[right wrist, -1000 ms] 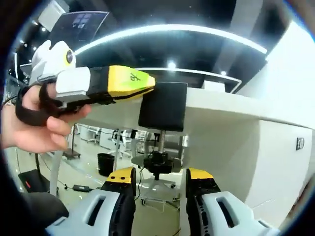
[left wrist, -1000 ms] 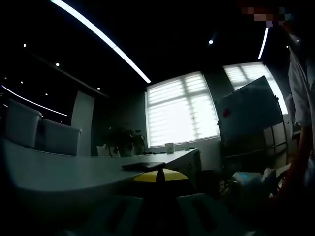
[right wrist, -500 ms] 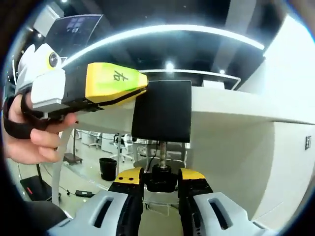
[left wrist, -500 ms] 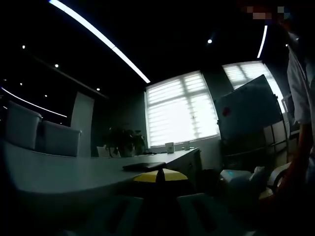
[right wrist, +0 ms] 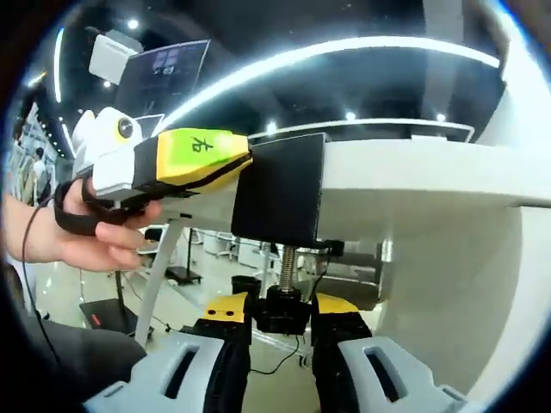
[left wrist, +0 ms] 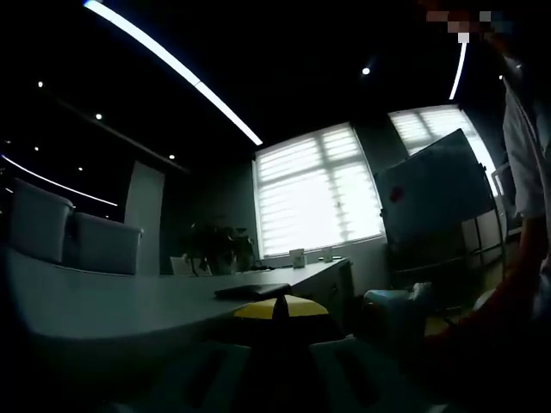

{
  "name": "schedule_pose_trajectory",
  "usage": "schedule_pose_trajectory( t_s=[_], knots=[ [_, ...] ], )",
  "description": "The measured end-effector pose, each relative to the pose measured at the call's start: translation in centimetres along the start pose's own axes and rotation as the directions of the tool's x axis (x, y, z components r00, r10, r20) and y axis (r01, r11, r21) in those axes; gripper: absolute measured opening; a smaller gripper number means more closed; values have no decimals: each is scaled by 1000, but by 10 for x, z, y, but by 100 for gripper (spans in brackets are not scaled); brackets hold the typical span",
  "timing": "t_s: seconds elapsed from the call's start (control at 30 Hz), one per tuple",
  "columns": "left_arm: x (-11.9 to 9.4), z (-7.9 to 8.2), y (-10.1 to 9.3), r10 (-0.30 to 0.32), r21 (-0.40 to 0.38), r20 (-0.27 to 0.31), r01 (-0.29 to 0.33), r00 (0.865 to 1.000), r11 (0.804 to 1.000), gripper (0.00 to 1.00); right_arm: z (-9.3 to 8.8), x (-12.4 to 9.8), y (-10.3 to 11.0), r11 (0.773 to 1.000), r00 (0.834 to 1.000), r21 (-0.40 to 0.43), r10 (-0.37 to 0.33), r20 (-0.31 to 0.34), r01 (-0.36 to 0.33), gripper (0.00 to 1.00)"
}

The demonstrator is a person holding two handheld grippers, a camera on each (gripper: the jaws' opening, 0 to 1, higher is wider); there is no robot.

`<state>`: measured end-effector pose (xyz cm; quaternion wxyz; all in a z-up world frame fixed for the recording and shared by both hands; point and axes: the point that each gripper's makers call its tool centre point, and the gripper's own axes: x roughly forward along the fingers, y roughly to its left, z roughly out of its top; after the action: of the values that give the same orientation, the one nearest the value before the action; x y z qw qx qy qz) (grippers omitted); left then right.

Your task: Clamp the fixed fixture on the desktop, loosen the retaining clip, secure it to the edge of the desk, and tighten the retaining clip.

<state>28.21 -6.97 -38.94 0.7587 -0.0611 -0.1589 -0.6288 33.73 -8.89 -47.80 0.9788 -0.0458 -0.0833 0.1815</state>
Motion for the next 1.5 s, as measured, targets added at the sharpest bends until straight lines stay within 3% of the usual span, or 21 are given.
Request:
schedule_pose_trajectory(
  t_s=[0.17, 0.3, 0.43, 0.63, 0.77, 0.83, 0.97, 1.23, 1.37, 1.5],
  knots=[
    [0, 0, 0, -1, 1, 0, 1, 1000, 1000, 1, -2, 1, -3, 999, 999, -12, 38, -6, -38, 25],
    [0, 0, 0, 0, 2, 0, 0, 1000, 1000, 1, -5, -7, -1, 994, 999, 102, -45, 12, 43, 27],
    [0, 0, 0, 2, 3, -1, -2, 1000, 1000, 1, -9, -19, 1, 992, 994, 71, -108, 2, 107, 32],
    [-1, -1, 0, 5, -7, 5, -5, 1000, 1000, 1, -1, -31, -11, 962, 964, 67, -264, 3, 263, 33],
    [0, 0, 0, 6, -5, 5, -6, 1000, 1000, 1, 7, -28, -3, 955, 955, 19, -296, 9, 296, 38],
    [0, 0, 0, 7, -6, 6, -7, 1000, 1000, 1, 5, -26, -6, 939, 939, -41, -342, -19, 341, 39],
    [0, 0, 0, 5, -7, 7, -5, 1000, 1000, 1, 6, -19, -5, 924, 925, -52, -379, -15, 378, 39],
    [0, 0, 0, 4, -2, 4, -4, 1000, 1000, 1, 5, -1, -11, 920, 920, -29, -392, -14, 392, 36],
    [0, 0, 0, 3, -2, 4, -3, 1000, 1000, 1, 2, 0, -15, 914, 914, -50, -405, -22, 403, 28],
    [0, 0, 0, 3, -3, 5, -3, 1000, 1000, 1, 3, -1, -16, 930, 930, -49, -367, -20, 365, 27]
  ],
)
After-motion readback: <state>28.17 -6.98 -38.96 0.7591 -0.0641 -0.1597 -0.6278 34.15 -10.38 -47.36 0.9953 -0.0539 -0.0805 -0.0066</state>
